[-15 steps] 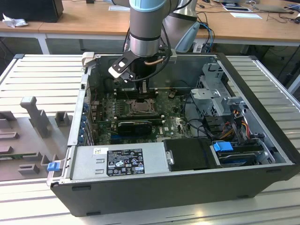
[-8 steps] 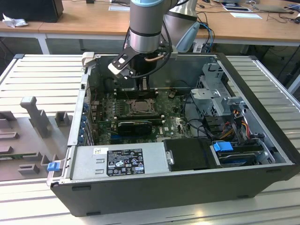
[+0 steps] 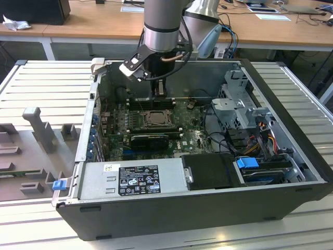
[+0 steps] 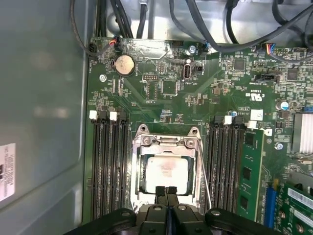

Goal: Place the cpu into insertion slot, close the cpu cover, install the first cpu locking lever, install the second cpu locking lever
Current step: 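Install the first cpu locking lever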

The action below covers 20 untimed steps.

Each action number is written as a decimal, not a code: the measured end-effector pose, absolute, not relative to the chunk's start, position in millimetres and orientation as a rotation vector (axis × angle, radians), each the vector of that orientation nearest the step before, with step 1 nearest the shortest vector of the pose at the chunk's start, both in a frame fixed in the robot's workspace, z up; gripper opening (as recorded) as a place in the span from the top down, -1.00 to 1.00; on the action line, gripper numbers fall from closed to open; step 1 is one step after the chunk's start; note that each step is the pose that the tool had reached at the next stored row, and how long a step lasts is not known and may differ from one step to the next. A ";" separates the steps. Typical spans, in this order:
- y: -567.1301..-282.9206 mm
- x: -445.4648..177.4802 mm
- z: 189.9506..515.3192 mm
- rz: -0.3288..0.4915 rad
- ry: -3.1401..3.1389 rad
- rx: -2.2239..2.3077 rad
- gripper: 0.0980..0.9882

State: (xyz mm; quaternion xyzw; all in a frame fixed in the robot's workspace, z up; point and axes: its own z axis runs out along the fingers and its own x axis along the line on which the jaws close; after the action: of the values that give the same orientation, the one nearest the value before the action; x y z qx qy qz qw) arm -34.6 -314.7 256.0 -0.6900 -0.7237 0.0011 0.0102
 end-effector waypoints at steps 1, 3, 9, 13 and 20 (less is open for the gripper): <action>-314.7 -34.6 258.8 0.003 -2.259 -2.154 0.98; -314.7 -34.6 264.0 0.004 -2.259 -2.154 0.98; -314.7 -34.6 289.8 0.004 -2.259 -2.154 0.98; -314.7 -34.6 289.9 0.004 -2.295 -2.116 0.98; -314.7 -34.6 288.2 0.007 -2.478 -1.899 0.98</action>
State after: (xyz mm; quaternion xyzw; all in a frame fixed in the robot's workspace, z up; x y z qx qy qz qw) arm -34.6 -314.7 288.2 -0.6083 -0.7937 0.0021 0.0100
